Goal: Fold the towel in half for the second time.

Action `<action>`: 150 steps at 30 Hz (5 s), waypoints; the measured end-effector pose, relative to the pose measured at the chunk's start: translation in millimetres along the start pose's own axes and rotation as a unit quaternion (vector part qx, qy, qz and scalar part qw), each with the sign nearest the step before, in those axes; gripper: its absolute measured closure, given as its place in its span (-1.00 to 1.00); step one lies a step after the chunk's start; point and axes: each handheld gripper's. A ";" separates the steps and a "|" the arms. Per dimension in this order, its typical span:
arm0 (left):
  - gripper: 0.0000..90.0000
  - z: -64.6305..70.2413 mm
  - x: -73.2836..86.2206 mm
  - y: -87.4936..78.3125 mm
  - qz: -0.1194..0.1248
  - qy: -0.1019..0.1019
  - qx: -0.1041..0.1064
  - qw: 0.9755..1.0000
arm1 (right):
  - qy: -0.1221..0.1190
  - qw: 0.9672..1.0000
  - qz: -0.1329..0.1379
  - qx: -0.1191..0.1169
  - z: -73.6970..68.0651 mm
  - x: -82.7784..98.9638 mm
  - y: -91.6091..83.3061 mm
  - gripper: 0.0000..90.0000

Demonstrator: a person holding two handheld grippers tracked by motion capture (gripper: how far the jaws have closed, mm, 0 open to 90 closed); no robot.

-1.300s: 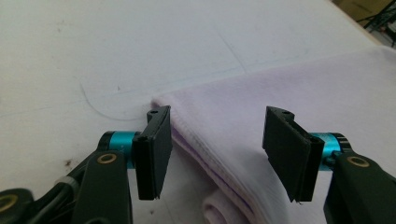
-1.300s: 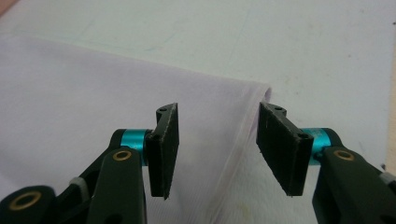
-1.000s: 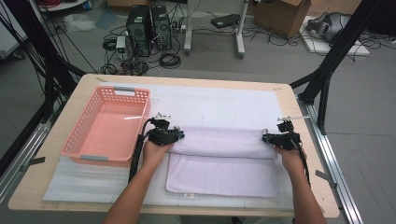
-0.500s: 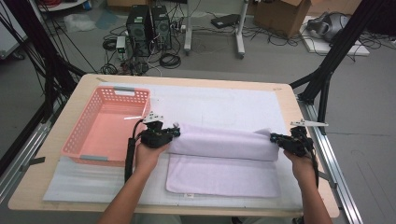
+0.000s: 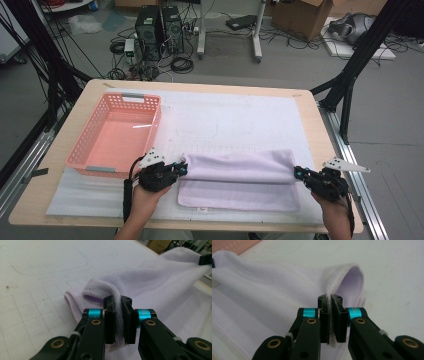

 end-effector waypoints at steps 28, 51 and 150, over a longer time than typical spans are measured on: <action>0.89 8.0 17.7 -10.8 0.000 -0.012 0.004 1.000 | 0.018 1.000 -0.004 0.009 -2.0 20.7 -8.3 0.93; 0.92 26.6 34.7 -24.3 -0.011 0.019 0.008 1.000 | 0.007 0.999 -0.019 0.027 -29.1 37.1 -17.4 0.93; 0.10 -43.7 -63.8 71.2 -0.007 -0.043 -0.064 0.997 | 0.045 0.997 0.020 0.058 71.2 -52.7 54.2 0.26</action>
Point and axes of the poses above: each handheld gripper's, and its own axes: y roughly forward along the jaws, x roughly out of its underside, z roughly to its right, and after that the axes turned 8 degrees about -x, right-handed
